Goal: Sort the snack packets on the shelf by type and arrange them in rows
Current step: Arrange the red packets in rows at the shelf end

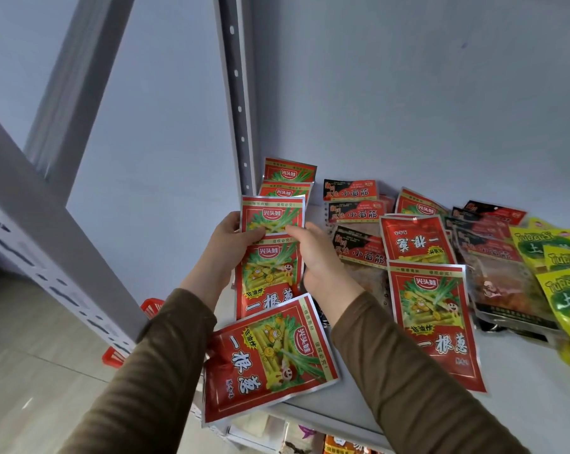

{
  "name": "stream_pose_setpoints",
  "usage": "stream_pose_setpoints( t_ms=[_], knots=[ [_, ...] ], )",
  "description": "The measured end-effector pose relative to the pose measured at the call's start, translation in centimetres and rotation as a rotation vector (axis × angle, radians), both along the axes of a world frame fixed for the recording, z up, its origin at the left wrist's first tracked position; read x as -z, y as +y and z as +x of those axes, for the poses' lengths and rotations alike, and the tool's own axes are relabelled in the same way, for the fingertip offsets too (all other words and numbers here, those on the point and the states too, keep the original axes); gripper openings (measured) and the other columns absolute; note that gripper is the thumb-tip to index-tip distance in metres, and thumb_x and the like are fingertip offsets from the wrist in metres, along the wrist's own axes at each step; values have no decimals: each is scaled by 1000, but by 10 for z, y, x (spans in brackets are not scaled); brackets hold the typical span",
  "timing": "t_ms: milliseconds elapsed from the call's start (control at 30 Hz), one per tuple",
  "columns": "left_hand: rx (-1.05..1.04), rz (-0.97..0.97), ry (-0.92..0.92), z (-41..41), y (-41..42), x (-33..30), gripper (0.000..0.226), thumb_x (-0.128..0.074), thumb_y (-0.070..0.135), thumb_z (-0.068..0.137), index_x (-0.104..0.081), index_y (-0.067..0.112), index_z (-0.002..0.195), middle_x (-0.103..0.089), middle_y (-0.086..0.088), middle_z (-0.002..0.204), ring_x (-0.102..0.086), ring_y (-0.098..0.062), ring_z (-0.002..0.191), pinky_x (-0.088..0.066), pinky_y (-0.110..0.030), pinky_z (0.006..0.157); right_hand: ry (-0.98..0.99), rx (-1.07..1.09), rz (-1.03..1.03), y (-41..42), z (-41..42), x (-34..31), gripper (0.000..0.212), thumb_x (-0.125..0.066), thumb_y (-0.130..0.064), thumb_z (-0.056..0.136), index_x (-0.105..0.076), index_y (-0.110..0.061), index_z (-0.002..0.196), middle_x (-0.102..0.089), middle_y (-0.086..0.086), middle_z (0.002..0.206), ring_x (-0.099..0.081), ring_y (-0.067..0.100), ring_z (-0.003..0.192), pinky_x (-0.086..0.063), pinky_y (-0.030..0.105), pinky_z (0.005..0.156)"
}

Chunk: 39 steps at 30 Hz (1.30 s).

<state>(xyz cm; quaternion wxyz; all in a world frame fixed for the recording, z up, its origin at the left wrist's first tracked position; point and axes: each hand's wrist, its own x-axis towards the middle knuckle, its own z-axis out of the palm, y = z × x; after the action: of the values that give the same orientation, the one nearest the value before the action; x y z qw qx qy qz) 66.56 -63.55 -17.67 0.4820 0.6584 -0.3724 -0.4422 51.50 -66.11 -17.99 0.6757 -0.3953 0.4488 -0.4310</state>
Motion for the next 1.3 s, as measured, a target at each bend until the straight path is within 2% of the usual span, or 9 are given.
stream_pose_setpoints(
  t_ms=[300, 500, 700, 767, 867, 967, 1067, 1167, 1300],
  knots=[
    [1, 5, -28, 2, -4, 4, 31, -68, 23, 99, -58, 24, 129, -74, 5, 114, -77, -19, 91, -63, -44, 85, -63, 18, 33, -12, 2, -4, 27, -62, -40, 98, -69, -21, 116, -79, 3, 103, -77, 23, 90, -62, 40, 75],
    [-23, 20, -50, 4, -6, 10, 30, -67, 25, 99, -58, 28, 127, -75, 9, 110, -77, -13, 82, -60, -30, 66, -229, 77, 82, -12, 1, 0, 20, -62, -35, 98, -75, -23, 106, -79, 5, 102, -77, 23, 90, -62, 35, 63],
    [1, 25, -109, 1, -5, 4, 72, -66, 25, 100, -27, 30, 160, -60, 2, 145, -72, -23, 110, -60, -43, 89, -141, 30, 45, -1, -2, -10, 33, -52, -27, 105, -63, -12, 132, -76, 6, 113, -75, 22, 99, -59, 34, 74],
    [-37, 10, -163, 2, 4, 0, 83, -67, 33, 98, -15, 31, 163, -42, 0, 161, -62, -28, 127, -56, -41, 90, -167, -34, 12, 8, -13, -21, 30, -45, -22, 108, -62, -13, 132, -75, -7, 113, -73, 5, 98, -58, 20, 71],
    [-47, -90, -428, 5, 34, -4, 80, -68, 47, 93, -25, 37, 159, -34, 2, 164, -49, -26, 139, -52, -41, 91, -163, -117, -1, 24, -34, -32, 31, -41, -16, 109, -52, -38, 128, -63, -46, 98, -56, -27, 95, -43, 3, 84],
    [72, -187, -685, 3, 71, -4, 62, -68, 58, 88, -46, 38, 143, -44, 12, 146, -36, -11, 135, -42, -43, 98, 53, -164, -172, 43, -56, -28, 40, -52, -29, 105, -46, -34, 144, -59, -33, 128, -50, -17, 117, -33, 22, 109],
    [246, -187, -830, -8, 100, -2, 52, -64, 70, 80, -50, 46, 125, -39, 24, 128, -31, -3, 124, -37, -36, 93, 441, -257, -339, 66, -67, -22, 59, -55, -37, 103, -30, -35, 155, -34, -17, 159, -37, -6, 131, -34, 28, 110],
    [354, -147, -885, -16, 116, 10, 54, -60, 75, 79, -49, 49, 124, -35, 27, 125, -27, 1, 117, -36, -32, 91, 827, -259, -594, 82, -68, -13, 72, -64, -32, 97, -23, -34, 156, -39, -12, 155, -52, -3, 115, -47, 18, 90],
    [382, -131, -874, -21, 122, 23, 53, -61, 71, 82, -46, 50, 129, -33, 26, 124, -26, -1, 118, -40, -32, 98, 1186, -250, -896, 96, -65, 0, 76, -68, -22, 95, -22, -27, 155, -49, -4, 134, -56, 3, 85, -39, 10, 59]
  ],
)
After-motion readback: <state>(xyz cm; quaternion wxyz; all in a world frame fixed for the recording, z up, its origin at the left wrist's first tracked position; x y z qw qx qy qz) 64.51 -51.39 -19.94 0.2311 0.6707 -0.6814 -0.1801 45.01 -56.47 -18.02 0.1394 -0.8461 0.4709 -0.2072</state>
